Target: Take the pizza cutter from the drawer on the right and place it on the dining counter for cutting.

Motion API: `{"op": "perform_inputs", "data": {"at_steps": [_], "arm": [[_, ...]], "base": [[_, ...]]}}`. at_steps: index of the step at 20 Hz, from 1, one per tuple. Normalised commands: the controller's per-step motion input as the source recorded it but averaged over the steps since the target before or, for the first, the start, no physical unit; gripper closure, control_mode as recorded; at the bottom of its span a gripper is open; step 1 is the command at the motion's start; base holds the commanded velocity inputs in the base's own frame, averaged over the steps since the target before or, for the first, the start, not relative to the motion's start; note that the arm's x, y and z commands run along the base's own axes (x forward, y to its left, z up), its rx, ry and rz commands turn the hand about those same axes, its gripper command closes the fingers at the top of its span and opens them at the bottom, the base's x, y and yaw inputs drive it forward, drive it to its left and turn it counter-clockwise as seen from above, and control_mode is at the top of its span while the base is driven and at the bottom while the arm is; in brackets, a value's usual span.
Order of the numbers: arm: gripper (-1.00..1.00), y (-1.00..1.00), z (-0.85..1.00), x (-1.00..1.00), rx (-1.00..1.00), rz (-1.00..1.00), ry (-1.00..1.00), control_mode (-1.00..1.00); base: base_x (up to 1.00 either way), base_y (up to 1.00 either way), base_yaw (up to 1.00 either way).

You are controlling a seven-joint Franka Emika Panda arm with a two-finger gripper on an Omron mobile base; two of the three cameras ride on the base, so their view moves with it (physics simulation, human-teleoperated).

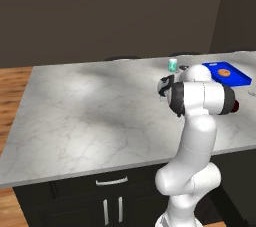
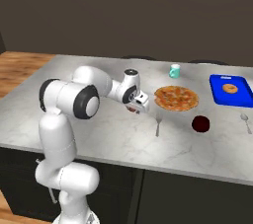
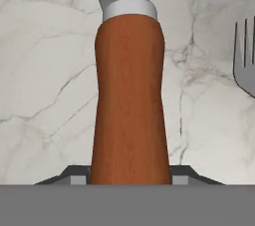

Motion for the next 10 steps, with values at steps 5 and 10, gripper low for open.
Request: {"op": "perform_inputs", "data": {"at_steps": [5, 10], "arm": [[1.00, -0.23, -0.39, 0.34, 0.00, 0.00, 0.04, -1.00], [1.00, -0.06, -0.29, 0.26, 0.00, 0.00, 0.04, -1.00]], "base": [[0.00, 0.00, 0.00], [0.00, 0.00, 0.00]]}}
